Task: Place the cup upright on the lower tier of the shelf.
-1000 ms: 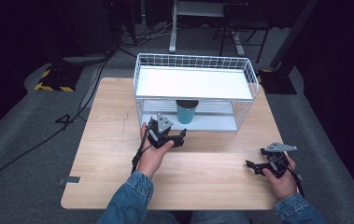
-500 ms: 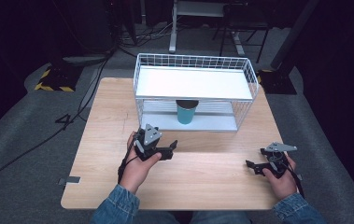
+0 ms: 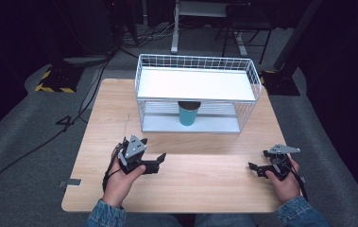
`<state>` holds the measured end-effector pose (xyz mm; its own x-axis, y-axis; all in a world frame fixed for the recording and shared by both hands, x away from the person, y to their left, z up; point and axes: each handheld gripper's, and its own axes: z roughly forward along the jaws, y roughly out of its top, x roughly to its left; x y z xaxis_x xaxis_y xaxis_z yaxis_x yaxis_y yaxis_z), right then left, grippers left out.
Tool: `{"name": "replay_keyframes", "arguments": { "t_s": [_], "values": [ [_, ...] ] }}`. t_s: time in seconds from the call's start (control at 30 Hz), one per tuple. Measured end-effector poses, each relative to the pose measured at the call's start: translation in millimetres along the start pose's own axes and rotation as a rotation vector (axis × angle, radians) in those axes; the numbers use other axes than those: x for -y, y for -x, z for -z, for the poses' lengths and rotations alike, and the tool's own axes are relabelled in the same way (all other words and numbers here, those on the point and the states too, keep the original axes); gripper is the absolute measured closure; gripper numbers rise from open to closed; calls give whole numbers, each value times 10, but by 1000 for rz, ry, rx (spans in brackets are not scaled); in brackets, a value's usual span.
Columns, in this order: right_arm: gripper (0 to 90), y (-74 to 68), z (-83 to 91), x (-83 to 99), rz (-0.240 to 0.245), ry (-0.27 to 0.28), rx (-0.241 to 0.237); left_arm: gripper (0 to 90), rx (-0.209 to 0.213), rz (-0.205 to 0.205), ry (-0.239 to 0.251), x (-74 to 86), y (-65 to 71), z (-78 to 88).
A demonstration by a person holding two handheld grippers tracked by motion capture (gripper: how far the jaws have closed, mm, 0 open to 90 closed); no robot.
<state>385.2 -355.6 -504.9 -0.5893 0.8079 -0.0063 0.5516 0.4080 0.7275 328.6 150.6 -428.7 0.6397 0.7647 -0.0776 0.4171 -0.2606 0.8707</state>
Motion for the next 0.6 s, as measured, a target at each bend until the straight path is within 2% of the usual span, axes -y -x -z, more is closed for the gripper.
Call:
{"name": "replay_keyframes", "arguments": {
  "t_s": [0.1, 0.17, 0.2, 0.33, 0.43, 0.5, 0.6],
  "values": [
    [94, 0, 0, 0, 0, 0, 0, 152, 6, 3, 3, 81, -26, 73],
    [94, 0, 0, 0, 0, 0, 0, 152, 6, 21, 24, 151, -51, 114],
    [94, 0, 0, 0, 0, 0, 0, 152, 0, 43, 21, 202, -72, 122],
    [95, 0, 0, 0, 0, 0, 0, 152, -14, 54, -11, 335, -147, 152],
    [94, 0, 1, 0, 0, 0, 0, 152, -20, 27, -45, 399, -174, 161],
    [94, 0, 0, 0, 0, 0, 0, 152, -3, -8, -78, 450, -194, 166],
    [94, 0, 0, 0, 0, 0, 0, 153, 3, -13, -103, 535, -222, 183]
  ]
}}
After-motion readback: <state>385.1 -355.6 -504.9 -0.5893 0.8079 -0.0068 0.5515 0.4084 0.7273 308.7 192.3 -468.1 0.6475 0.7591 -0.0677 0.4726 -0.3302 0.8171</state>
